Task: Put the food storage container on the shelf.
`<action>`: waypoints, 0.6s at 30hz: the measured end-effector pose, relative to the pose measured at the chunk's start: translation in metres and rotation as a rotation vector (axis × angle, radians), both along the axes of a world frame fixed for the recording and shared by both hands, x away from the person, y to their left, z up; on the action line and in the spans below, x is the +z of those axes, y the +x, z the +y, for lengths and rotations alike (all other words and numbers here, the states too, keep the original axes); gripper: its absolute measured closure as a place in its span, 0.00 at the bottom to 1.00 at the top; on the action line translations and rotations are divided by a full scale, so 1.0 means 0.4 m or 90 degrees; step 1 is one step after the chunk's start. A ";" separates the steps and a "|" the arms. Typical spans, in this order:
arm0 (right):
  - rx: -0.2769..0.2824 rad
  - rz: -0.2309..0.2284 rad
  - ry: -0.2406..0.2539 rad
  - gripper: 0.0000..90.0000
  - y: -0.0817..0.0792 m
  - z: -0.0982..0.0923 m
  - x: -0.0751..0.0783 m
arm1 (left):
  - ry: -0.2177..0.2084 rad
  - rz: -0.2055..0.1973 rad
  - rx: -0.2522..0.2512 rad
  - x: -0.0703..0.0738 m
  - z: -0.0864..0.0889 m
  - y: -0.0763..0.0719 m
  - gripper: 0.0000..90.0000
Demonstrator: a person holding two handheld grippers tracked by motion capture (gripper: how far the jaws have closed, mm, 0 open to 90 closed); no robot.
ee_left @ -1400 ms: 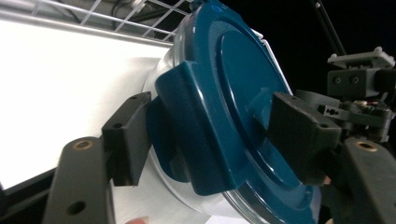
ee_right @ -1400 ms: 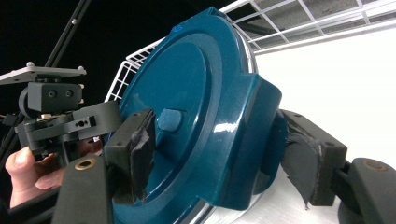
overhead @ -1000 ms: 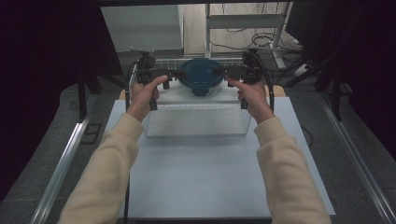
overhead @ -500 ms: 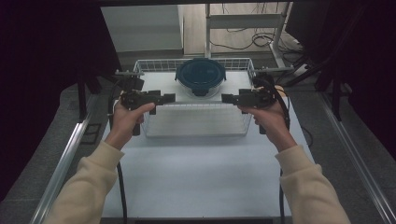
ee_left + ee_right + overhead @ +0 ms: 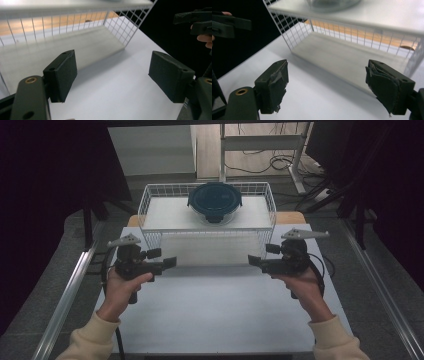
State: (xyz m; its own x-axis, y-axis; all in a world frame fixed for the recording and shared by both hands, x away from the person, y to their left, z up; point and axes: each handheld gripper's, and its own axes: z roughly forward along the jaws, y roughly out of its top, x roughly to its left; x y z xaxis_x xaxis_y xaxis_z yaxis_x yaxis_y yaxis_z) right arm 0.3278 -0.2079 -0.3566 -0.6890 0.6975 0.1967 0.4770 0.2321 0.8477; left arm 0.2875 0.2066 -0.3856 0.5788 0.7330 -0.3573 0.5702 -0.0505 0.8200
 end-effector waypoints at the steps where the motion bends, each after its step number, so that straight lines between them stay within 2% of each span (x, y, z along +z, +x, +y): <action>1: -0.002 -0.004 -0.004 0.20 -0.010 -0.005 -0.013 | 0.004 0.002 -0.001 -0.012 0.001 -0.009 0.24; 4: -0.009 -0.004 -0.008 0.20 -0.045 -0.023 -0.070 | 0.025 0.000 0.007 -0.061 -0.001 -0.043 0.24; 6: -0.010 -0.005 -0.011 0.20 -0.052 -0.027 -0.085 | 0.030 0.004 0.006 -0.075 -0.003 -0.049 0.24; 8: -0.012 0.001 -0.016 0.20 -0.073 -0.037 -0.128 | 0.055 0.011 0.000 -0.113 -0.014 -0.065 0.24; 9: -0.013 0.004 -0.020 0.20 -0.078 -0.040 -0.141 | 0.067 0.008 -0.005 -0.123 -0.017 -0.070 0.24; 11: -0.015 0.004 -0.024 0.20 -0.084 -0.042 -0.154 | 0.074 0.007 -0.004 -0.133 -0.020 -0.076 0.24; 12: -0.017 0.009 -0.039 0.20 -0.091 -0.047 -0.178 | 0.087 0.007 -0.003 -0.150 -0.023 -0.085 0.24; 13: -0.017 0.009 -0.039 0.20 -0.091 -0.047 -0.178 | 0.087 0.007 -0.003 -0.150 -0.023 -0.085 0.24; 14: -0.022 0.014 -0.059 0.20 -0.095 -0.048 -0.202 | 0.091 0.014 -0.005 -0.163 -0.023 -0.085 0.24; 16: -0.022 0.023 -0.077 0.20 -0.097 -0.048 -0.228 | 0.095 0.015 0.002 -0.173 -0.022 -0.086 0.24; 17: -0.022 0.023 -0.077 0.20 -0.097 -0.048 -0.228 | 0.095 0.015 0.002 -0.173 -0.022 -0.086 0.24; 18: -0.022 0.030 -0.094 0.20 -0.098 -0.047 -0.246 | 0.101 0.017 0.003 -0.182 -0.023 -0.086 0.24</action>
State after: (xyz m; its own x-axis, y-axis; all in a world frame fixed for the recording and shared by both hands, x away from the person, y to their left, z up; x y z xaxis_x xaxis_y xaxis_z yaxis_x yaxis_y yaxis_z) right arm 0.2887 -0.2268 -0.4549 -0.6567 0.7442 0.1217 0.5249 0.3352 0.7824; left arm 0.2530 0.1972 -0.4582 0.5667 0.7844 -0.2521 0.5917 -0.1745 0.7871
